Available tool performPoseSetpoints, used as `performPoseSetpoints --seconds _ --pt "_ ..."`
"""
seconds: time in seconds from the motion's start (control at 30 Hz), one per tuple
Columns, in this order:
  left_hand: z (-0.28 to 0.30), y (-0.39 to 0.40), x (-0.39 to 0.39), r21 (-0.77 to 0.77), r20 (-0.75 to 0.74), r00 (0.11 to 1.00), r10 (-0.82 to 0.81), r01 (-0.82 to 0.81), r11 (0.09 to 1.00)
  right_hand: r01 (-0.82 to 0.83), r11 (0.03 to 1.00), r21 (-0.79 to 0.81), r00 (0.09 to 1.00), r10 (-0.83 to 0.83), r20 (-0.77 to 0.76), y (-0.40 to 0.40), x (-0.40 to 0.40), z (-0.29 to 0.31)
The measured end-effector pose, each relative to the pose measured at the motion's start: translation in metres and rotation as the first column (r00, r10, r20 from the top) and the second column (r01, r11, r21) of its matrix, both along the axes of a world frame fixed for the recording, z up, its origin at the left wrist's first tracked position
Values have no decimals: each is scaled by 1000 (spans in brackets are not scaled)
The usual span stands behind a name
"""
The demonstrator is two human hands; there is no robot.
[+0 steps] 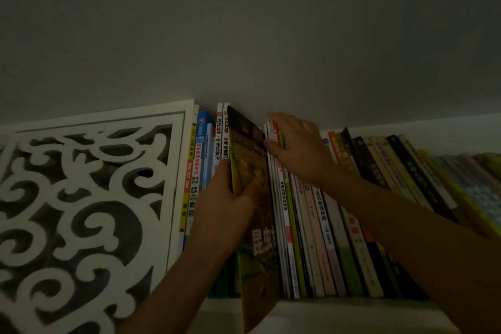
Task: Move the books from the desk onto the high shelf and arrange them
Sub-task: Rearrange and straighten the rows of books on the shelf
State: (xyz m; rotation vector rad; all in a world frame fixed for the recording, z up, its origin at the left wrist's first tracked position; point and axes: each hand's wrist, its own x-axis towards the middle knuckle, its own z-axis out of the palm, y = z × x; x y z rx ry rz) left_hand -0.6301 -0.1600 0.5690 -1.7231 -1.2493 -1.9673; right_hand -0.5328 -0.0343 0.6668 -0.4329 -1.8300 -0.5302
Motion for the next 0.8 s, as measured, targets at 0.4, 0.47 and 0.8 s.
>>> performPoseSetpoints --seconds 0.4,0.47,0.8 --pt "-20 -41 8 233 -72 981 178 -157 960 203 979 32 919 -179 -352 -7 43 -106" --pt "-24 -55 9 274 -80 966 246 -216 937 238 963 -125 889 -267 -372 -7 52 -108" --pt "-19 -72 70 342 -40 953 299 -268 901 311 925 -218 899 -361 -250 6 75 -107"
